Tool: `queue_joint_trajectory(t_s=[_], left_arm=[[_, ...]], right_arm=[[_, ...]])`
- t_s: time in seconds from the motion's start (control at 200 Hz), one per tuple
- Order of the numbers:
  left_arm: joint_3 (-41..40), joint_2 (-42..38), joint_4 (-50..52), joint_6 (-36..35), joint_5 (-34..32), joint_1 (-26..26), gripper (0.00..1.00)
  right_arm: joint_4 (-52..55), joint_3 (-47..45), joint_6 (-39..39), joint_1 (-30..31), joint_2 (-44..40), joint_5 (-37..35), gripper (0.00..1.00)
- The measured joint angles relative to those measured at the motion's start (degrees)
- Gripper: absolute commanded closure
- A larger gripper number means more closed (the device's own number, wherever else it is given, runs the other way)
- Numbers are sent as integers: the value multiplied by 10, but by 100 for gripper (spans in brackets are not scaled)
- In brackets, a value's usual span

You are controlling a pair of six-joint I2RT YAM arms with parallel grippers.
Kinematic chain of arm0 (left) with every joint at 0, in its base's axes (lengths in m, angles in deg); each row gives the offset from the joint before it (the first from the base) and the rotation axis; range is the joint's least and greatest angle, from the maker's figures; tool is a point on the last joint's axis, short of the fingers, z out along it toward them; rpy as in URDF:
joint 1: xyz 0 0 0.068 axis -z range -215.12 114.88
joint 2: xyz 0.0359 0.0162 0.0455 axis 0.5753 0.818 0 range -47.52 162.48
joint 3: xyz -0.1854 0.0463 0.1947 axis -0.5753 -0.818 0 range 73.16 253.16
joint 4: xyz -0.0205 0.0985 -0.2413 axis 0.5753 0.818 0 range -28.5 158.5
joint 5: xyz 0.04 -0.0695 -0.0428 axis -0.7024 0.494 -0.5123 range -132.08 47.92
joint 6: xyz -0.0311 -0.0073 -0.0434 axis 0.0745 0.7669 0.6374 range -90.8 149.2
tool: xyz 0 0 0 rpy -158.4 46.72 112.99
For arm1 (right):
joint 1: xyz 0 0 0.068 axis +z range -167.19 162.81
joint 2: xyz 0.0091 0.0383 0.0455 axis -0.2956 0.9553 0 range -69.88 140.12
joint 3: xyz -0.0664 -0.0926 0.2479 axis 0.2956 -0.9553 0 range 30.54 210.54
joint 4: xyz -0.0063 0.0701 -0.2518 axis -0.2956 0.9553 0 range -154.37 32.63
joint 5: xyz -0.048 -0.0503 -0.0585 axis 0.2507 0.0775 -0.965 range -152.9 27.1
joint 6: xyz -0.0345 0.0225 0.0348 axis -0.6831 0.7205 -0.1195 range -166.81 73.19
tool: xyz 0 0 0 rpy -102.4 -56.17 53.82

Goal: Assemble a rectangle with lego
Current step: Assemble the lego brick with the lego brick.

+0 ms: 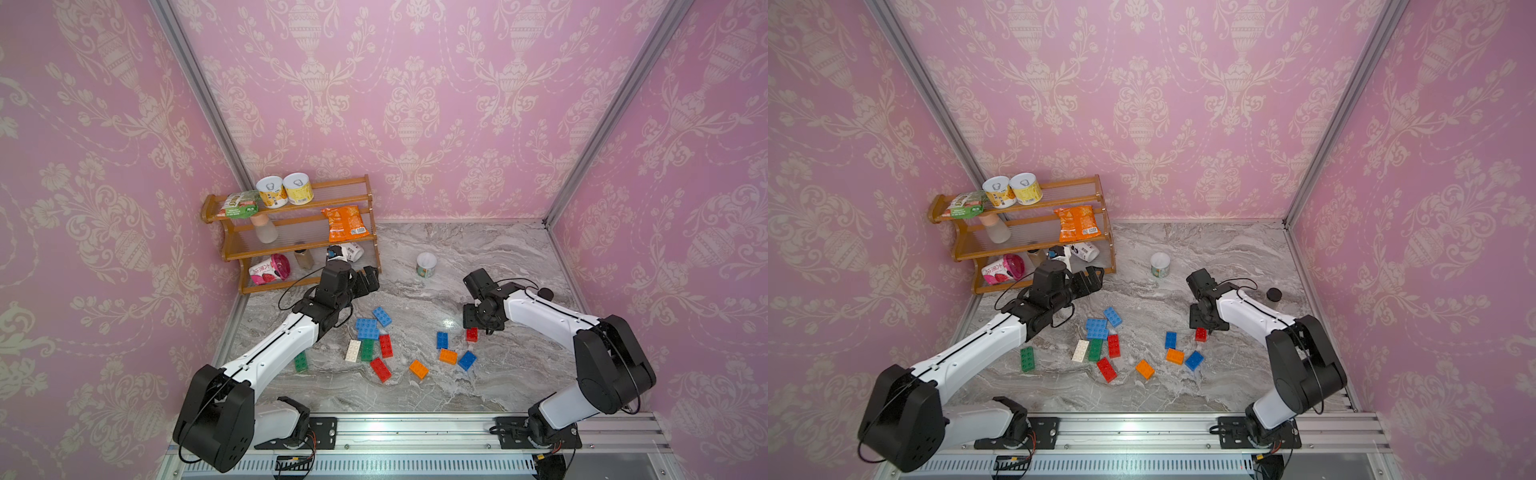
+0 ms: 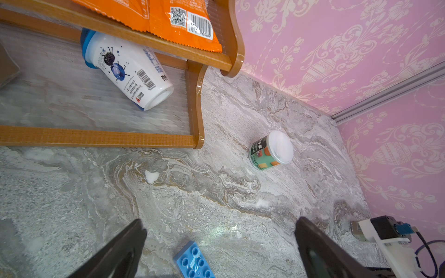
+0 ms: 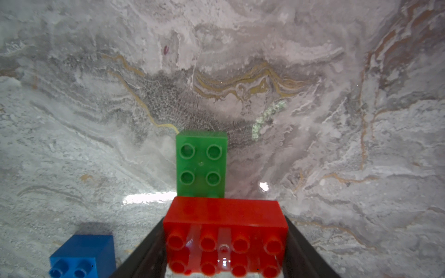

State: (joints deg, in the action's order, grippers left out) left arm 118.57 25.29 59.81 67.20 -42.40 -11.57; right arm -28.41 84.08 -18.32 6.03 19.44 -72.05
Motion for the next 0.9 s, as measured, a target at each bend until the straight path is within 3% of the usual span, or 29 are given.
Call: queue_joint_trajectory(t_s=[0.285,0.545,0.9], left_arm=[[0,0,0,0,0,0,1],[0,0,0,0,0,0,1],[0,0,0,0,-1,0,1]], right_arm=[[-2,0,0,0,2,0,64],[-3,9,2,-3,16,3,70],[-21,0,6,-6,14,9,93]])
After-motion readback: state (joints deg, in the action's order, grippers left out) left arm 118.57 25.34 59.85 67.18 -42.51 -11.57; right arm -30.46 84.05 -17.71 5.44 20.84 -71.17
